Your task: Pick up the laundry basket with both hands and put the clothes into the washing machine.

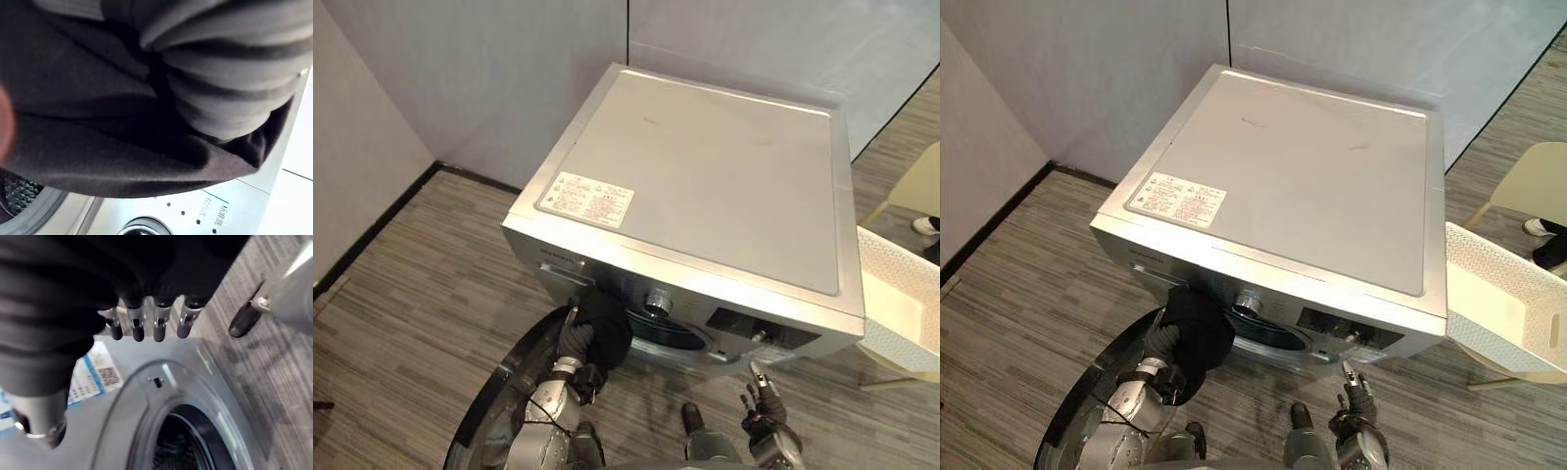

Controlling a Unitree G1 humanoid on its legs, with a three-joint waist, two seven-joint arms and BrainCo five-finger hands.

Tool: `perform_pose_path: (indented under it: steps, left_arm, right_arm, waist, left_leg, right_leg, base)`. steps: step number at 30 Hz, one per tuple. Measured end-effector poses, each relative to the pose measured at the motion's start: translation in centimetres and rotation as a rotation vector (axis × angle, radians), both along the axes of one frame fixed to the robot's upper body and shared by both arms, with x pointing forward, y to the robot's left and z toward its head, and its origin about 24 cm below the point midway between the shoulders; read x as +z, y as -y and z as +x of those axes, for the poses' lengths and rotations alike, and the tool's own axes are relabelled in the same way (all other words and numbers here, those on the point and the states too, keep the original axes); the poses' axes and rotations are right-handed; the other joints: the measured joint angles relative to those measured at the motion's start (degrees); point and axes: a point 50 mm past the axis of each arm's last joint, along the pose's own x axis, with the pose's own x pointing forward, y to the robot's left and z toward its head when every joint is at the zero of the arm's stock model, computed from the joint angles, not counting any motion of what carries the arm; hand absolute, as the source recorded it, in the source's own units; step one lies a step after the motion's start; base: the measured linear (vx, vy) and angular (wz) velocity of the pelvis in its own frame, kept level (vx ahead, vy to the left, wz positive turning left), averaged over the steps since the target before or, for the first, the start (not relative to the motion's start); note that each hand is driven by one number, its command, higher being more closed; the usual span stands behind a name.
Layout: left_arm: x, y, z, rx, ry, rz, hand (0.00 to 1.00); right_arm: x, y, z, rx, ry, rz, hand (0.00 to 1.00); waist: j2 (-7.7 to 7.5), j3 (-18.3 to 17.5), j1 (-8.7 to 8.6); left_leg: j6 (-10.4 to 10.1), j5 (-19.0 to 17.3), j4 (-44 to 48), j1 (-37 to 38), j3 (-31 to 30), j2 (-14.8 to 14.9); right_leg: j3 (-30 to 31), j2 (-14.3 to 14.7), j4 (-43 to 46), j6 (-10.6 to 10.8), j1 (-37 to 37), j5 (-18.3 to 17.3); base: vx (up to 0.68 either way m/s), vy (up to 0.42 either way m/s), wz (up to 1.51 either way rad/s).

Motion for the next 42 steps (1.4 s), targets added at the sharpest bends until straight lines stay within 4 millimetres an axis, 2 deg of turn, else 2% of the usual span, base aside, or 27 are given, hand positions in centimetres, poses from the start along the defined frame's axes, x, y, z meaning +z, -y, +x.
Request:
perform_pose_path:
  steps: [2,4,5,6,7,8,9,11,12,13,14,15,17,19,21,24,27,28,30,33,35,36,37,39,40,41,42]
  left_arm:
    - [0.1,-0.5,0.1,-0.008,0.005,0.028,1.0]
    - [0.1,-0.7,0.2,-0.009,0.005,0.037,1.0]
    - [0.1,-0.7,0.2,-0.007,0.005,0.037,1.0]
    - [0.1,-0.9,0.2,-0.003,0.005,0.038,1.0]
    - [0.0,-1.1,0.1,0.01,0.001,0.035,1.0]
    - [0.1,-1.2,0.2,0.019,0.008,0.028,1.0]
    - [0.2,-1.3,0.3,0.028,0.012,0.017,1.0]
    - [-0.1,-1.6,0.0,0.047,0.0,0.014,1.0]
    - [-0.2,-1.7,-0.2,0.051,-0.008,0.015,1.0]
    - [-0.2,-1.6,-0.2,0.05,-0.008,0.011,1.0]
    - [-0.2,-1.4,-0.2,0.056,-0.004,-0.004,1.0]
    - [-0.2,-1.2,-0.1,0.059,-0.004,-0.012,1.0]
    - [-0.9,-0.6,0.0,0.056,-0.038,-0.028,1.0]
    - [-1.4,-0.3,-0.1,0.062,-0.065,-0.057,1.0]
    - [-1.2,-0.2,0.3,0.056,-0.055,-0.071,1.0]
    - [0.2,0.4,1.9,0.039,0.002,-0.087,1.0]
    - [2.4,0.9,4.4,0.034,0.093,-0.094,1.0]
    - [3.1,1.1,5.5,0.04,0.114,-0.087,1.0]
    - [3.8,1.5,6.5,0.042,0.13,-0.088,1.0]
    - [5.9,2.0,9.6,0.073,0.173,-0.103,1.0]
    - [7.2,1.8,11.4,0.097,0.194,-0.095,1.0]
    - [8.8,1.0,13.0,0.127,0.224,-0.082,1.0]
    - [9.6,0.6,13.6,0.137,0.241,-0.08,1.0]
    - [14.6,-1.7,16.3,0.18,0.36,-0.048,1.0]
    - [15.8,-2.2,16.8,0.191,0.388,-0.039,1.0]
    - [18.5,-3.2,17.7,0.208,0.445,-0.022,1.0]
    - [22.6,-4.8,18.5,0.24,0.53,-0.019,1.0]
  right_arm:
    - [-0.4,-0.2,-0.3,0.001,-0.023,0.01,0.0]
    - [-0.6,-0.4,-0.5,0.003,-0.032,0.016,0.0]
    - [-0.5,-0.4,-0.4,0.004,-0.029,0.016,0.0]
    - [-0.5,-0.4,-0.4,0.005,-0.027,0.016,0.0]
    - [-0.5,-0.4,-0.3,0.006,-0.021,0.014,0.0]
    - [-0.3,-0.4,0.0,0.011,-0.009,0.013,0.0]
    - [-0.4,-0.5,-0.2,0.018,-0.016,0.016,0.0]
    - [-0.6,-0.5,-0.7,0.02,-0.024,0.017,0.0]
    - [-0.6,-0.6,-0.8,0.035,-0.026,0.016,0.0]
    - [-0.6,-0.6,-0.7,0.042,-0.026,0.013,0.0]
    - [-0.5,-0.7,-0.5,0.055,-0.018,0.01,0.0]
    - [-0.1,-0.6,-0.1,0.059,0.007,0.008,0.0]
    - [0.2,0.2,0.2,0.074,0.023,-0.016,0.0]
    - [0.3,0.8,0.2,0.075,0.02,-0.037,0.0]
    - [1.1,1.4,1.0,0.064,0.062,-0.059,0.0]
    - [2.8,1.8,2.5,0.051,0.16,-0.076,0.0]
    - [4.6,1.1,4.5,0.062,0.259,-0.077,0.0]
    - [5.3,0.6,5.3,0.055,0.302,-0.066,0.0]
    - [5.8,0.4,5.6,0.048,0.326,-0.062,0.0]
    - [8.0,0.0,7.4,0.02,0.433,-0.05,0.0]
    - [8.9,0.0,8.0,-0.006,0.481,-0.046,0.0]
    - [9.4,0.2,8.3,-0.029,0.508,-0.041,0.0]
    - [9.7,0.1,8.5,-0.033,0.52,-0.037,0.0]
    - [10.8,0.3,8.8,-0.073,0.58,-0.023,0.0]
    - [10.9,0.3,8.8,-0.084,0.587,-0.023,0.0]
    - [11.2,0.4,8.9,-0.096,0.605,-0.015,0.0]
    - [11.3,0.3,8.8,-0.121,0.622,0.007,0.0]
  waist:
    - [-0.53,0.1,0.1]
    - [-0.42,0.1,0.21]
    - [-0.18,0.2,0.68]
    - [-0.08,0.2,0.99]
    - [-0.06,0.1,1.3]
    - [0.92,0.6,1.59]
    - [0.86,0.7,1.8]
    - [0.61,0.8,2.8]
    - [0.53,0.8,3.1]
    - [0.2,0.6,3.05]
    - [0.52,0.5,3.87]
    - [-0.06,0.5,4.62]
    - [1.33,2.0,4.26]
    - [1.35,3.2,3.67]
    - [0.96,5.9,3.18]
    - [0.88,9.5,3.07]
    - [0.78,13.8,3.21]
    - [0.65,15.4,3.02]
    - [0.65,16.1,2.86]
    - [0.55,18.7,2.91]
    - [0.23,20.0,2.86]
    - [-0.1,20.7,2.73]
    - [-0.37,21.0,2.66]
    - [-0.75,22.1,1.23]
    - [-0.92,22.3,1.12]
    - [-1.32,23.3,0.61]
    - [-1.69,23.9,-0.35]
  left_leg:
    - [0.3,-0.3,1.2,-1.5,1.6,0.6]
    - [0.4,-1.3,3.4,-2.4,2.6,2.6]
    - [0.0,-2.9,6.0,-2.9,3.2,5.2]
    - [-0.1,-3.5,6.9,-3.0,3.5,6.2]
    - [0.8,-4.0,7.5,-3.2,3.6,7.9]
    - [1.1,-3.7,7.1,-3.4,4.1,9.8]
    - [0.6,-2.9,6.4,-3.0,3.9,10.6]
    - [-0.4,-2.0,6.0,-1.0,3.9,10.4]
    - [-0.8,-2.1,6.0,-0.8,2.9,9.6]
    - [-1.2,-2.2,6.0,-1.0,2.1,9.1]
    - [-2.4,-1.7,5.0,-1.9,1.3,8.6]
    - [-2.4,-0.5,4.4,-3.1,1.6,7.7]
    - [-2.3,0.7,3.4,-3.2,0.6,7.7]
    - [-2.7,2.0,2.3,-2.4,0.8,7.7]
    - [-2.8,2.4,3.4,-3.2,0.7,8.0]
    - [-2.5,1.2,8.5,-8.9,0.8,8.7]
    - [-2.3,-3.2,17.9,-17.5,0.8,10.4]
    - [-1.5,-4.4,21.2,-21.0,0.4,10.8]
    - [-1.1,-4.7,23.3,-23.7,0.3,10.9]
    - [-0.8,-6.0,29.6,-31.9,-0.7,12.4]
    - [-0.4,-6.6,32.2,-35.2,-0.9,12.9]
    - [-0.2,-7.0,34.0,-37.9,-0.7,13.4]
    - [-0.1,-7.3,34.7,-38.9,-0.5,13.7]
    - [0.6,-8.5,38.7,-44.6,-0.5,15.2]
    - [0.8,-8.8,39.4,-45.8,-0.4,15.7]
    - [1.1,-9.2,40.6,-47.4,0.0,16.0]
    - [1.8,-9.6,42.2,-50.6,0.3,16.7]
  right_leg:
    - [1.4,0.4,-2.6,-0.4,-0.9,3.2]
    - [1.4,2.1,-2.8,-1.0,-1.7,5.4]
    - [1.0,4.3,-2.7,-1.6,-2.0,7.6]
    - [0.4,5.1,-2.7,-1.6,-2.1,8.5]
    - [-1.9,6.4,-3.2,-2.4,-2.5,11.1]
    - [-4.8,7.4,-1.6,-3.3,-3.1,10.4]
    - [-9.7,7.9,9.1,-3.9,-5.2,3.3]
    - [-12.7,6.4,21.2,-4.4,-5.8,-4.2]
    - [-13.4,5.8,22.8,-3.5,-5.9,-6.1]
    - [-13.7,5.9,22.2,-3.1,-5.7,-6.4]
    - [-14.2,5.8,18.9,-2.9,-4.8,-7.8]
    - [-14.4,4.9,15.6,-2.8,-4.2,-11.2]
    - [-14.7,5.8,15.6,-2.9,-4.7,-10.9]
    - [-14.6,5.9,17.0,-3.1,-5.1,-11.0]
    - [-14.4,6.0,21.5,-3.2,-8.3,-11.0]
    - [-14.3,5.8,26.8,-3.3,-15.1,-11.3]
    - [-14.0,5.7,33.5,-3.4,-23.3,-14.7]
    - [-13.4,5.5,36.7,-3.4,-27.1,-15.3]
    - [-13.3,5.1,38.8,-3.2,-29.9,-15.7]
    - [-12.8,5.8,43.4,-3.1,-37.4,-15.8]
    - [-12.5,6.0,45.2,-3.0,-40.7,-15.8]
    - [-12.0,6.3,46.5,-2.9,-43.6,-15.7]
    - [-11.5,6.5,46.9,-2.7,-44.8,-15.6]
    - [-10.5,7.9,48.9,-1.8,-50.3,-14.9]
    - [-10.2,8.2,49.1,-1.7,-51.4,-14.7]
    - [-9.5,8.5,49.7,-1.3,-53.3,-14.4]
    - [-8.8,9.1,50.1,-0.9,-56.3,-13.7]
  base:
    - [-0.06,0.056,-0.49]
    - [-0.05,0.019,-0.65]
    - [-0.05,-0.005,-0.64]
    - [-0.07,0.004,-0.75]
    - [-0.09,-0.019,-0.48]
    - [-0.12,-0.083,-0.31]
    - [-0.08,-0.089,0.01]
    - [-0.04,-0.127,0.2]
    - [-0.03,-0.165,0.29]
    - [-0.03,-0.138,0.35]
    - [0.0,-0.16,0.16]
    - [0.0,-0.171,0.06]
    - [-0.01,-0.175,0.01]
    - [0.01,-0.111,-0.06]
    - [-0.06,-0.069,-0.24]
    - [-0.14,-0.024,-0.26]
    - [-0.22,0.023,-0.31]
    - [-0.24,0.049,-0.28]
    - [-0.14,0.018,-0.05]
    - [-0.11,0.003,-0.16]
    - [-0.09,0.011,-0.18]
    - [-0.06,0.006,-0.22]
    - [-0.06,0.007,-0.34]
    - [-0.07,0.014,-0.44]
    - [-0.05,0.023,-0.43]
    - [-0.04,0.028,-0.45]
    - [-0.04,0.034,-0.42]
